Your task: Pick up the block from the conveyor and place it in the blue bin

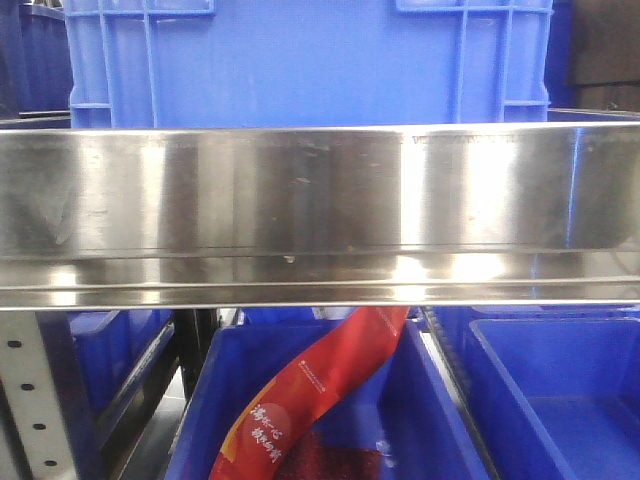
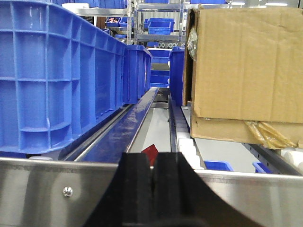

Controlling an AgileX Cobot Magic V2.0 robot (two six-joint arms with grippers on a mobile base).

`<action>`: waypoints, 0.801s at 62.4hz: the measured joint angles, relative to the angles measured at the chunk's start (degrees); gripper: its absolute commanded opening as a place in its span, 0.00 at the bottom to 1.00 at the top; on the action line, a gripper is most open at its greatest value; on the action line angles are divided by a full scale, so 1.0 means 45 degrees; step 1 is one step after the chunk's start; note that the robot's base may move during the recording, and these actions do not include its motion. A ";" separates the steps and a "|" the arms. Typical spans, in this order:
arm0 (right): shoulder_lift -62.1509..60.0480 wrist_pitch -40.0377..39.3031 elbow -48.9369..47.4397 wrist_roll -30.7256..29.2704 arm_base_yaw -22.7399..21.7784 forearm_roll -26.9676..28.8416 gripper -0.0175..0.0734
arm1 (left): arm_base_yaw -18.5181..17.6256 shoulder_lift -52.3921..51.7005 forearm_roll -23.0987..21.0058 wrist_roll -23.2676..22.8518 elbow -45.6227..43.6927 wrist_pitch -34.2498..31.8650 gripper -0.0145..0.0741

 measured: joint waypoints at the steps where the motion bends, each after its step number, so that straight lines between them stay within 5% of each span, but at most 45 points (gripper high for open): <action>1: 0.0000 -0.0022 0.0000 0.0000 0.0000 0.0000 0.01 | 0.0000 0.0000 0.0000 0.0000 0.0000 0.0000 0.04; 50: 0.0000 -0.0042 0.0000 0.0000 0.0000 0.0000 0.01 | 0.0358 -0.0640 0.0412 0.0000 0.0595 -0.0468 0.04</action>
